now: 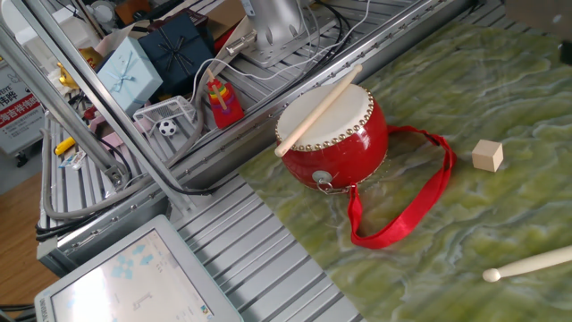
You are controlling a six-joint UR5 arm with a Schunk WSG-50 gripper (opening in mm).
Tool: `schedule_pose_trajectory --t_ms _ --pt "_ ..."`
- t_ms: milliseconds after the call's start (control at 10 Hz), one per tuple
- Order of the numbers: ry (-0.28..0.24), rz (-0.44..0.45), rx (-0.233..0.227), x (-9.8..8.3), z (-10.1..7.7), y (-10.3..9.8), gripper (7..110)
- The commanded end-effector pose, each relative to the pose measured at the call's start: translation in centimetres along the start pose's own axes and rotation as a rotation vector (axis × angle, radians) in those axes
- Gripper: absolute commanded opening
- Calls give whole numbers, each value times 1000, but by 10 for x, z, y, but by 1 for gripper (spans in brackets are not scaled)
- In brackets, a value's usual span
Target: Play the drum
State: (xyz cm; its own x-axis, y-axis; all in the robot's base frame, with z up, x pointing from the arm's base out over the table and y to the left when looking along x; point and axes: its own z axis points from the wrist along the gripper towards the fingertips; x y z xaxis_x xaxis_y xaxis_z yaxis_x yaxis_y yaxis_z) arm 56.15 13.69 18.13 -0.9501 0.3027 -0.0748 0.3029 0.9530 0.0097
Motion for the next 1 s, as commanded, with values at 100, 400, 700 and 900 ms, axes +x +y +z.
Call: schedule_pose_trajectory --t_ms 100,400,700,900 --pt "43 73 -22 -62 24 7 7" --pt "63 104 -31 -57 66 11 7" --pt "44 141 -26 -30 96 10 7" --pt "64 143 1 -6 104 7 7"
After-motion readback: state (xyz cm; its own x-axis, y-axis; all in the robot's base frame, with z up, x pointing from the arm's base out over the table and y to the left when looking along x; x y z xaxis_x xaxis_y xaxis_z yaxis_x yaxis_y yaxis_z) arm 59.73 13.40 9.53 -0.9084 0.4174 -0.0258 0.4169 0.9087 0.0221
